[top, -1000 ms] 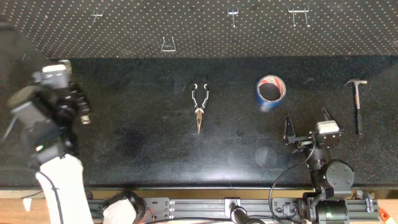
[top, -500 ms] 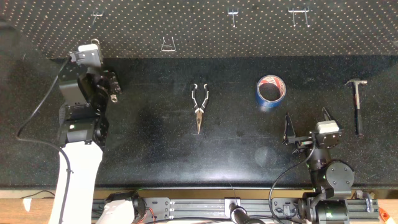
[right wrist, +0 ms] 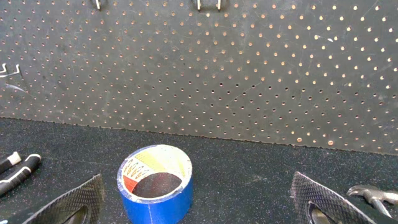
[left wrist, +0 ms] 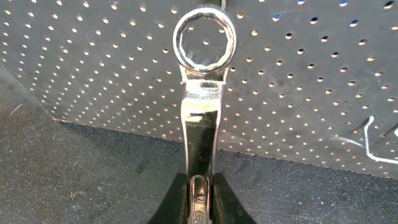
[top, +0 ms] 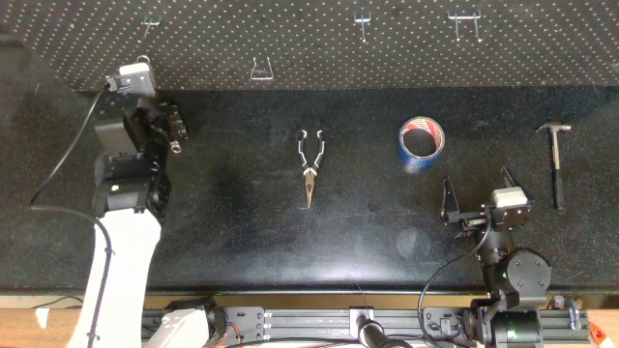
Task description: Place Tools Onto Pegboard
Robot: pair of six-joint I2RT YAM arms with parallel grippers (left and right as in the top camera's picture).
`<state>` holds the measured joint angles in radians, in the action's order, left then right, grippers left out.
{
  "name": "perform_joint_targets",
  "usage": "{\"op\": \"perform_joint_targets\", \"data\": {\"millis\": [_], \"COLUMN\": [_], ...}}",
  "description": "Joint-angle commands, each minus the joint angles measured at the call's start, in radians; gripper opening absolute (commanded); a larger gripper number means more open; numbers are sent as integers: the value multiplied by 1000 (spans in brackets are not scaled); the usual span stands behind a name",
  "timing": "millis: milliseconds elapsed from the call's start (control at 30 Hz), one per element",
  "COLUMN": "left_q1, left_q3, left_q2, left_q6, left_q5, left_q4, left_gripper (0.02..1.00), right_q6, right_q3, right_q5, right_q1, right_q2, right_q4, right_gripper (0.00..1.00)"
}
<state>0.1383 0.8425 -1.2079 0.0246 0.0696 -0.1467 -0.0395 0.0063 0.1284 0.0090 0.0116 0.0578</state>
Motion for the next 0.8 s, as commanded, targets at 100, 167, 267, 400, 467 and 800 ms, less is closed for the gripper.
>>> {"op": "perform_joint_targets", "data": {"millis": [100,167,267,400,467,800], "left_q1": [1,1,2,19,27,28], "left_q3": [95,98,100,100,100,101], "left_q2": [-43,-46,-57,-77,-79,-98], "left_q6": [1,1,1,1,1,-6], "left_q5": [5,5,5,1,-2,-40], "left_q4": [21,37,40,51,58,80], "left_gripper": [27,27,29,29,29,29], "right_q6": [11,11,11,11,11,11], "right_q3": [-2,-2,-2,-2,-2,-2], "right_q5": [-9,-9,-9,-9,-9,-9], "right_q1": [7,7,7,7,7,7], "right_q2": [-11,-11,-11,-11,-11,-11], "right_q4": [8,8,8,8,8,8], "right_gripper": [976,976,976,976,976,976]}}
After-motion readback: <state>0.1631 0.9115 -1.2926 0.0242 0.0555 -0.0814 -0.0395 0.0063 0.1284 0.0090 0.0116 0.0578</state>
